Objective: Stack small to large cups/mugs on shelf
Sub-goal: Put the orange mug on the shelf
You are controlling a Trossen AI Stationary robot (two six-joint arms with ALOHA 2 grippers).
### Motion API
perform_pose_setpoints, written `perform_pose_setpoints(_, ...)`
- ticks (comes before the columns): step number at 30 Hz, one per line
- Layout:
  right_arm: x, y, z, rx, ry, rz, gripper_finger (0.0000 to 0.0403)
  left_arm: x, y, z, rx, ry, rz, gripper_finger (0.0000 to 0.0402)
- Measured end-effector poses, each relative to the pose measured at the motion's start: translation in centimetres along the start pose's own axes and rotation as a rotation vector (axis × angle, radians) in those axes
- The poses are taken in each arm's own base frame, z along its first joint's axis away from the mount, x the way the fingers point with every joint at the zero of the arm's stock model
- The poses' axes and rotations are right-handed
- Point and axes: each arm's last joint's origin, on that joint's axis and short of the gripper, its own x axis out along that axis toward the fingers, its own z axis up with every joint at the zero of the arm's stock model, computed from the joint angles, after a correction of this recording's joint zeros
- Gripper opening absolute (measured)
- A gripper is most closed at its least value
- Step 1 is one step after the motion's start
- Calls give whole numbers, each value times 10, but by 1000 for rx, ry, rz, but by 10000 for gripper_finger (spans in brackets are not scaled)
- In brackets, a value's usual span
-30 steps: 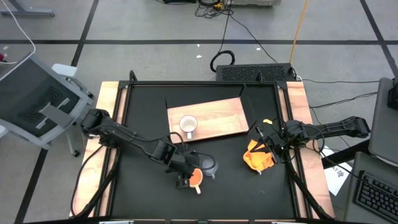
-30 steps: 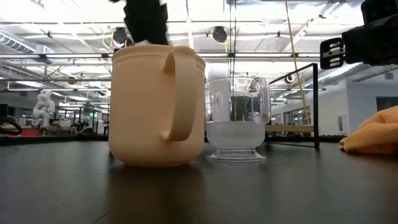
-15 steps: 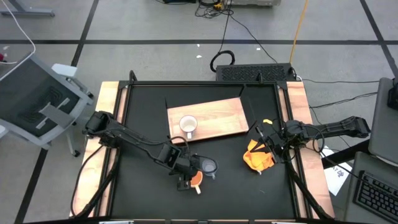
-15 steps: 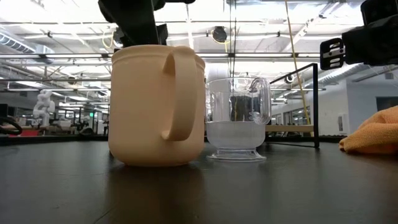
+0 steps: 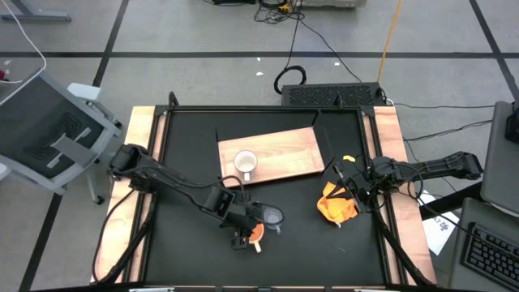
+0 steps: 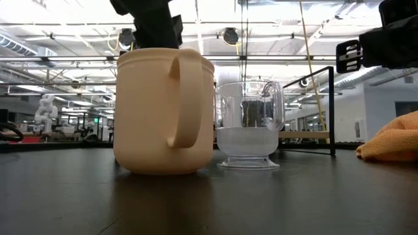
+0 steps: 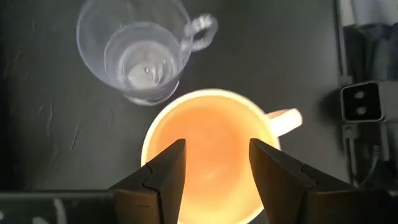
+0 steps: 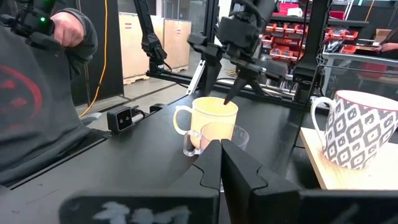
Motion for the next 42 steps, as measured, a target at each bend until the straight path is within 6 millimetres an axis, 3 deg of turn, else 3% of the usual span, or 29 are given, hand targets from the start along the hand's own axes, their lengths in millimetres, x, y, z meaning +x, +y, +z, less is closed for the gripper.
perform_pose_setpoints(14,0,0,0,2,0,0,0,-5,22,0,-50,53,86,177)
perform_pose_setpoints(42,0,0,0,1,1,0,0,5,27,-15,-86,115,132,177)
